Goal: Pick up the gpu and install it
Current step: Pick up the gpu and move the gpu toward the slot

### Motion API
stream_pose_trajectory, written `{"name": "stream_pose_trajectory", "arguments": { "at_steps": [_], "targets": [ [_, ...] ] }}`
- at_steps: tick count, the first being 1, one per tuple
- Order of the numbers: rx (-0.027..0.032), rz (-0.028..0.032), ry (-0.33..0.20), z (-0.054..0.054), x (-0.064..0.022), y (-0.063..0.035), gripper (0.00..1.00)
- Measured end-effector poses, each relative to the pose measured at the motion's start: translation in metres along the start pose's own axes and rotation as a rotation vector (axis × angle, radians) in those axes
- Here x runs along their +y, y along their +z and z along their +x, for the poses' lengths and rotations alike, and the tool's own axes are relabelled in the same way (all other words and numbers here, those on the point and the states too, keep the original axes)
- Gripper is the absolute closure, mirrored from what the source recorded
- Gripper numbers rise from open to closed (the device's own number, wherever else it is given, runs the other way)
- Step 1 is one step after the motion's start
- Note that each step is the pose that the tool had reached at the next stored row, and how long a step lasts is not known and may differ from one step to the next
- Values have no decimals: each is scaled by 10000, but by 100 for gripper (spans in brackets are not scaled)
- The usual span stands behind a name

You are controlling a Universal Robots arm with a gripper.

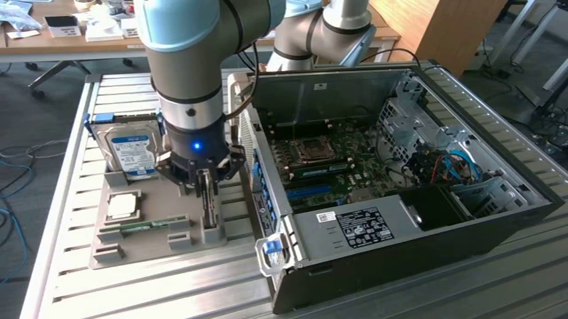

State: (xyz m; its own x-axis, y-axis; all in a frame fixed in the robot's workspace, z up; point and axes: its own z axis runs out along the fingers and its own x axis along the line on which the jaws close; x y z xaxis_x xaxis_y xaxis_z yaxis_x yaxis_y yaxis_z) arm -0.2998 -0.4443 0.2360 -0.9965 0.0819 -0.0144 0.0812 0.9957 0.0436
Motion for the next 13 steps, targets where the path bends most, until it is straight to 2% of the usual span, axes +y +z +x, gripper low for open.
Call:
{"name": "stream_pose_trajectory", "arguments": {
  "at_steps": [13],
  "targets": [
    [-2,-5,6,13,35,42,64]
  ]
}}
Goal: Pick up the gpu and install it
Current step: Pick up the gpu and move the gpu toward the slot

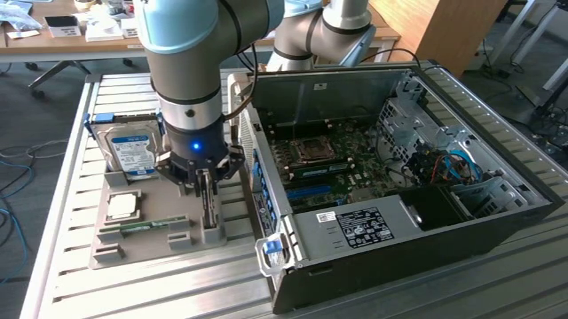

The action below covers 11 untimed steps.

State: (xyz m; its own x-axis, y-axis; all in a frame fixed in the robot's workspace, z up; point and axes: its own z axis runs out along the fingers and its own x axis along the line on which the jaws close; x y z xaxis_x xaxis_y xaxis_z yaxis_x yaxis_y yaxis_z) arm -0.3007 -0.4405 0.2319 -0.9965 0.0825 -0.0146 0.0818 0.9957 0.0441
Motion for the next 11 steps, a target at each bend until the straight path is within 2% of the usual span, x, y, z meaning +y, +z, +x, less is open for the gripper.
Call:
{"name": "stream_pose_trajectory", "arguments": {
  "at_steps": [11],
  "targets": [
    [2,2,1,1,7,21,64]
  ]
}}
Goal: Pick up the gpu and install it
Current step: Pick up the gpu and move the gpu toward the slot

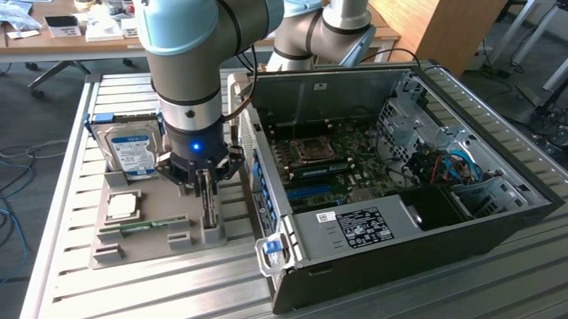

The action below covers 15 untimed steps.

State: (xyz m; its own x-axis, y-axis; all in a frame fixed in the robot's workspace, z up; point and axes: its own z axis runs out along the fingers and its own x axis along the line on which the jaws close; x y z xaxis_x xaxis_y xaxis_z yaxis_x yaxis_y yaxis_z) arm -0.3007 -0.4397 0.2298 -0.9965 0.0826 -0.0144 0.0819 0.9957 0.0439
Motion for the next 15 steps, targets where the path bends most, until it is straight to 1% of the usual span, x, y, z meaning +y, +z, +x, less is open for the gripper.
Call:
{"name": "stream_pose_trajectory", "arguments": {
  "at_steps": [8,10,11,15],
  "targets": [
    [0,0,0,0,0,0,64],
    [2,-1,0,0,0,0,66],
    [1,0,0,0,0,0,72],
    [0,0,0,0,0,0,73]
  ]
}}
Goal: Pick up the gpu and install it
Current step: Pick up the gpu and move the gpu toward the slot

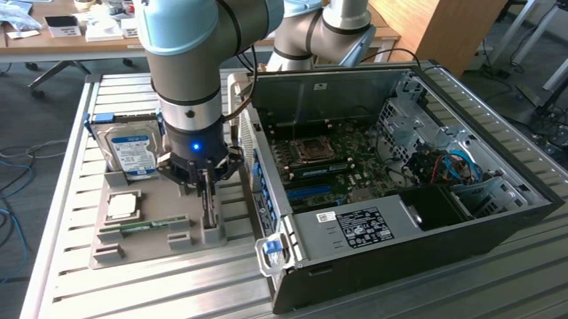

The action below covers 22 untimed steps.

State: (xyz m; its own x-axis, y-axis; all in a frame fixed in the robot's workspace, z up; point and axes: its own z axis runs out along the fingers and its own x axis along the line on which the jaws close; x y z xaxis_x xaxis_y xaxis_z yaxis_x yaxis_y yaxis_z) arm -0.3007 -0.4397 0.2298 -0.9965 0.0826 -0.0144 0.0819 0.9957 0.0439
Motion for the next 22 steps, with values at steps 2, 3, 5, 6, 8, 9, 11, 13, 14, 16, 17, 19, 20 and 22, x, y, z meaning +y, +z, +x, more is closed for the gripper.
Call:
{"name": "stream_pose_trajectory", "arguments": {
  "at_steps": [2,3,5,6,8,9,11,13,14,16,17,19,20,22],
  "targets": [
    [0,0,0,0,0,0,73],
    [0,0,0,0,0,0,73],
    [1,1,0,0,0,0,73],
    [0,0,0,0,0,0,73],
    [0,0,0,0,0,0,73],
    [1,0,-18,0,0,0,73],
    [6,-2,-140,0,0,0,73],
    [12,-4,-298,0,0,0,73],
    [14,-5,-344,0,0,0,73],
    [15,-6,-347,0,0,0,73],
    [15,-6,-347,0,0,0,73],
    [14,-7,-347,0,0,-2,73],
    [14,-7,-347,0,1,-8,73],
    [15,-6,-347,-1,2,-36,73]
  ]
}}
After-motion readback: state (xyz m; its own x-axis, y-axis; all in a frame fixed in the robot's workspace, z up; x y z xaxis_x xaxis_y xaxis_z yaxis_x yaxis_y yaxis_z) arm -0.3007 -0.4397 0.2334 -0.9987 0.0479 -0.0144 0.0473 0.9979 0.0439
